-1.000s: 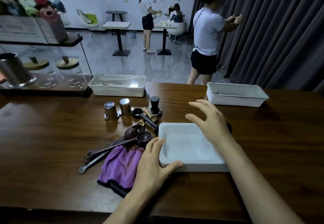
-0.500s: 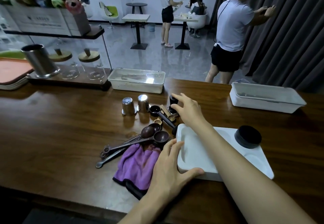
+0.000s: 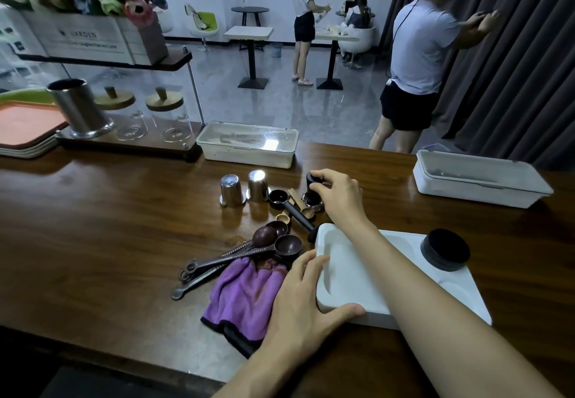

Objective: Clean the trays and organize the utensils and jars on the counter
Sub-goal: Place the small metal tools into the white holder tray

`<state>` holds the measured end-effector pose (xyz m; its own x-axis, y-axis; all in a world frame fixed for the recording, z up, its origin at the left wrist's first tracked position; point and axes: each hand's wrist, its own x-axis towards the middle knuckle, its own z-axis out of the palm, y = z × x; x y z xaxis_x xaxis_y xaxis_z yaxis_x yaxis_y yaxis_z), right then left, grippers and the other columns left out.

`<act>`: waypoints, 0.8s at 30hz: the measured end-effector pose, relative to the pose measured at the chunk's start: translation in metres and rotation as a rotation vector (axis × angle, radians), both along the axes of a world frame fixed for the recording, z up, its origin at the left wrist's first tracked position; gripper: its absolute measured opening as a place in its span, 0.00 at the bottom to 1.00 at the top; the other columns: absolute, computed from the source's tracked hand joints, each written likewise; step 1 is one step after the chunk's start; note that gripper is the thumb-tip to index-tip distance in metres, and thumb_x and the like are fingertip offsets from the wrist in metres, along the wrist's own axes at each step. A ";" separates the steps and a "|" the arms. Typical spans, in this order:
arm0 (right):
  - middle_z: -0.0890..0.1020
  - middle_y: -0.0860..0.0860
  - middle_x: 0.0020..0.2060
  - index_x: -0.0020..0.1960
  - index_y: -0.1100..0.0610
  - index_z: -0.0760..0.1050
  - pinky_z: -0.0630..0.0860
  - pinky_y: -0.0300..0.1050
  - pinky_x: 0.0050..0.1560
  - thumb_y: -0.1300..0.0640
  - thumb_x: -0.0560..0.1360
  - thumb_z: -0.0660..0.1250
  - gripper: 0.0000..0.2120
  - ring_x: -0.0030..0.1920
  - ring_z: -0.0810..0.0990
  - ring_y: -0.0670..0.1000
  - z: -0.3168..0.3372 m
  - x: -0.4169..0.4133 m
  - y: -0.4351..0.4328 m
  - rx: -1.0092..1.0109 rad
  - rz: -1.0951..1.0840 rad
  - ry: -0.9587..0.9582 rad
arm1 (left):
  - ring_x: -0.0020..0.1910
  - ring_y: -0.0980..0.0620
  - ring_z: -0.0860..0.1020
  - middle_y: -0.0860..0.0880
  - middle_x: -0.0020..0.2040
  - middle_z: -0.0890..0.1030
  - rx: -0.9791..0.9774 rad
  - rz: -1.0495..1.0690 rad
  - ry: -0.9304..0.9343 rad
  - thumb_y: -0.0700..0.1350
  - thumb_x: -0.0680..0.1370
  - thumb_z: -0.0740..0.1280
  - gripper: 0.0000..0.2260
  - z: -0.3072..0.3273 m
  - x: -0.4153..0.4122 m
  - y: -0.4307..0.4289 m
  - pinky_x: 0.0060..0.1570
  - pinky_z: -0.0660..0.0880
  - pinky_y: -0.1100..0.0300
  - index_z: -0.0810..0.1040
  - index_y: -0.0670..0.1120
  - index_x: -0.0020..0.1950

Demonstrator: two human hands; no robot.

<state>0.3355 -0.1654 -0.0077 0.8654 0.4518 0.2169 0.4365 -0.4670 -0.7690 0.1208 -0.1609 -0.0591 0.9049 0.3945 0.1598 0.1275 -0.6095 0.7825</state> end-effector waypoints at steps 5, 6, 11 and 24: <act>0.87 0.46 0.46 0.53 0.47 0.84 0.79 0.49 0.48 0.56 0.79 0.67 0.09 0.48 0.84 0.51 0.001 -0.001 -0.013 0.042 -0.067 -0.100 | 0.72 0.65 0.63 0.68 0.75 0.59 0.006 -0.005 0.011 0.79 0.65 0.66 0.43 0.001 0.000 -0.001 0.71 0.66 0.61 0.66 0.61 0.75; 0.87 0.46 0.45 0.53 0.47 0.84 0.80 0.50 0.48 0.55 0.80 0.66 0.09 0.48 0.84 0.51 0.002 -0.001 -0.015 0.034 -0.069 -0.116 | 0.72 0.65 0.63 0.69 0.75 0.59 0.010 -0.004 0.011 0.79 0.66 0.66 0.42 0.001 0.000 -0.001 0.70 0.67 0.61 0.66 0.61 0.75; 0.86 0.45 0.48 0.53 0.45 0.83 0.78 0.52 0.56 0.52 0.77 0.68 0.08 0.54 0.82 0.51 0.012 0.005 -0.022 -0.005 -0.029 -0.075 | 0.71 0.66 0.63 0.70 0.74 0.59 0.017 0.000 0.007 0.80 0.66 0.66 0.42 0.002 -0.001 -0.003 0.70 0.67 0.60 0.66 0.61 0.75; 0.84 0.46 0.51 0.53 0.45 0.80 0.77 0.50 0.53 0.50 0.75 0.72 0.07 0.53 0.81 0.54 -0.004 0.009 -0.026 -0.062 -0.013 -0.040 | 0.72 0.66 0.63 0.68 0.75 0.61 0.024 0.014 -0.006 0.78 0.67 0.67 0.41 0.001 0.000 -0.002 0.71 0.68 0.58 0.67 0.60 0.74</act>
